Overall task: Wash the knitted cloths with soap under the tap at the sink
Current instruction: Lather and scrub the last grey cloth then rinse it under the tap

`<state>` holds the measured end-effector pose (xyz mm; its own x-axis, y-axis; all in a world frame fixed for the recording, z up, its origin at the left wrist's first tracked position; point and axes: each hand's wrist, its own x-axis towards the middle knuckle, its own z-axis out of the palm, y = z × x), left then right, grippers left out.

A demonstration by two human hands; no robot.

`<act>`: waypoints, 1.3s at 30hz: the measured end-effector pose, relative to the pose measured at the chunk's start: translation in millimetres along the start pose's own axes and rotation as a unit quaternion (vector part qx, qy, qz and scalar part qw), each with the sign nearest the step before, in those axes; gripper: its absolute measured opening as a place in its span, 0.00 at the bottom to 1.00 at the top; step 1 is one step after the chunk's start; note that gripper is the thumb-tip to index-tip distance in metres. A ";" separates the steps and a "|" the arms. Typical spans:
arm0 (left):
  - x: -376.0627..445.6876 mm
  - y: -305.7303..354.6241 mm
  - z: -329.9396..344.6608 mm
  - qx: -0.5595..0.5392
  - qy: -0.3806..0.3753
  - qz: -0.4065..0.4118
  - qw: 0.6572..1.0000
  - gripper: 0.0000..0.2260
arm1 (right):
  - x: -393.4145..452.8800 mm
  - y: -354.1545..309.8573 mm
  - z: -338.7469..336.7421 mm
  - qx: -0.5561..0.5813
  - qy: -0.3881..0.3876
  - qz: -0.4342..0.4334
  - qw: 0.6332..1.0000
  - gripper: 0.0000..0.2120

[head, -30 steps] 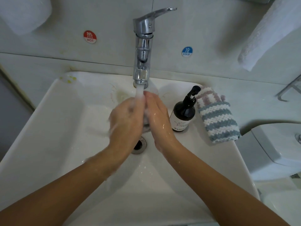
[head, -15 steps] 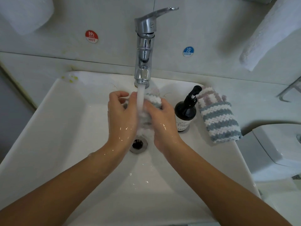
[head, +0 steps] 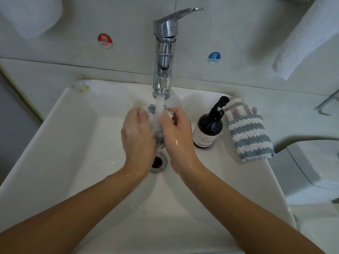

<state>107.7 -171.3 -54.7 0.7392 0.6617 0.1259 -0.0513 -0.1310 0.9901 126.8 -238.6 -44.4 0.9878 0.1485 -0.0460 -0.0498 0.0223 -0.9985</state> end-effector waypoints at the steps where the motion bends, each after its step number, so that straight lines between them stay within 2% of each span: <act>1: -0.2 0.9 -0.9 0.000 0.006 0.000 1.000 0.14 | 0.0 0.2 0.9 0.004 0.007 -0.002 1.000 0.04; 4: 1.2 3.9 -3.3 -0.009 0.020 0.003 1.000 0.13 | -0.2 4.5 2.5 0.001 0.009 0.017 1.000 0.06; 7: 5.6 6.1 -4.8 -0.033 0.024 -0.002 0.999 0.13 | -1.6 8.6 3.5 -0.013 -0.038 0.046 0.998 0.08; 12: 14.5 4.0 -5.3 -0.052 0.002 -0.071 0.996 0.16 | -7.5 1.4 2.8 -0.034 -0.065 0.015 0.997 0.12; 15: 13.7 4.7 -3.9 -0.038 -0.018 -0.076 0.996 0.15 | 0.4 5.8 1.0 -0.090 0.014 0.006 0.996 0.10; 16: 10.3 5.5 -2.6 -0.033 -0.032 -0.070 0.996 0.13 | 3.8 8.3 0.5 -0.097 0.045 0.020 0.994 0.12; 18: -1.0 5.3 0.7 -0.033 -0.074 -0.061 0.995 0.06 | 10.1 10.4 -0.4 -0.057 0.092 0.064 0.992 0.16; 19: -7.5 4.2 2.6 -0.035 -0.097 -0.061 0.993 0.04 | 12.2 11.8 -0.6 -0.033 0.113 0.069 0.991 0.15; 22: -19.9 -2.2 7.7 -0.018 -0.117 -0.032 0.992 0.09 | 15.2 15.1 0.2 0.024 0.150 0.062 0.987 0.17; 25: -20.6 -3.5 7.7 0.015 -0.075 0.005 0.997 0.09 | 15.5 15.5 4.9 0.036 0.141 0.060 0.987 0.19; 27: -14.9 -1.7 3.7 0.042 -0.047 -0.001 0.998 0.06 | 14.1 11.8 5.7 0.004 0.126 0.065 0.990 0.20; 29: -8.6 1.2 1.3 0.078 -0.015 0.019 0.997 0.09 | 8.6 6.9 6.4 -0.039 0.092 0.039 0.994 0.20; 32: 4.2 6.6 0.5 0.056 0.030 0.005 0.998 0.14 | -1.4 3.9 10.9 -0.075 0.042 -0.021 0.996 0.14; 36: 9.0 9.1 -1.8 -0.005 0.006 -0.008 1.000 0.18 | -5.9 8.7 16.1 -0.080 0.007 -0.095 0.992 0.19; 39: 10.8 10.7 -2.4 -0.020 -0.014 -0.043 0.999 0.23 | -7.3 5.0 13.5 -0.109 0.007 -0.131 0.985 0.14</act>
<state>113.5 -163.8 -42.7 0.7608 0.6478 0.0394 -0.0131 -0.0453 0.9989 117.4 -226.2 -48.6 0.9644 0.1527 0.2157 0.2389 -0.1543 -0.9587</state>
